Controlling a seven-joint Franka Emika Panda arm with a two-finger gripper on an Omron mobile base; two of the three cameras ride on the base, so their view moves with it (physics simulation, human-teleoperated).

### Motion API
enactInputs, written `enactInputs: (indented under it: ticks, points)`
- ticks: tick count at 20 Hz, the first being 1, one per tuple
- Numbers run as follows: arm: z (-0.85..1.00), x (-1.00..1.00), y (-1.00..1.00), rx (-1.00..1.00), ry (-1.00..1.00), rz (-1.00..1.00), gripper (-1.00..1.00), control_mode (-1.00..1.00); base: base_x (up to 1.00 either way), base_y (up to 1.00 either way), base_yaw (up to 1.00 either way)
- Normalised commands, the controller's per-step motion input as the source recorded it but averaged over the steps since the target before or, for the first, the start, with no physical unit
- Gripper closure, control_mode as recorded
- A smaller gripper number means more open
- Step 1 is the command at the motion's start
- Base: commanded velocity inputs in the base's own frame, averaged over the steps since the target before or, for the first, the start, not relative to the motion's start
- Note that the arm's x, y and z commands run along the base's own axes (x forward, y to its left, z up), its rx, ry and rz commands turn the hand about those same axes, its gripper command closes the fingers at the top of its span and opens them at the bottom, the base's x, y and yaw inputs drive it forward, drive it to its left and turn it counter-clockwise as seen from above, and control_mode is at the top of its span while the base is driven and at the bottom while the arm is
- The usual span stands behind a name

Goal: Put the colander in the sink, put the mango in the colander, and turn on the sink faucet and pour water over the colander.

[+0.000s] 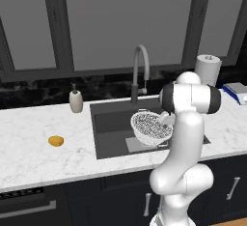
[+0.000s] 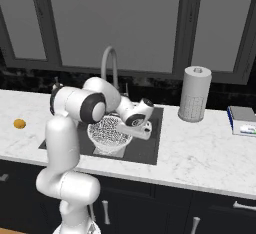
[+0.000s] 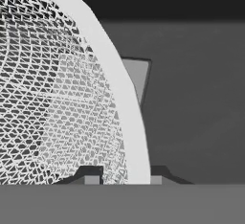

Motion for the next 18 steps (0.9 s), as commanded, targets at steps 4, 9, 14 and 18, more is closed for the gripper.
enactInputs:
  ticks: [4, 9, 14, 18]
  points:
    - [-0.47, 0.17, 0.15, 0.04, -0.03, 0.00, 1.00, -1.00, 0.00, 0.00, 0.00]
    - [-0.43, 0.17, 0.21, 0.00, 0.00, 0.00, 1.00, -1.00, 0.00, 0.00, 0.00]
    - [-0.42, 0.17, 0.26, 0.00, 0.00, 0.00, 1.00, -1.00, 0.00, 0.00, 0.00]
    - [-0.46, 0.11, 0.19, 0.00, 0.00, 0.00, 1.00, -1.00, 0.00, 0.00, 0.00]
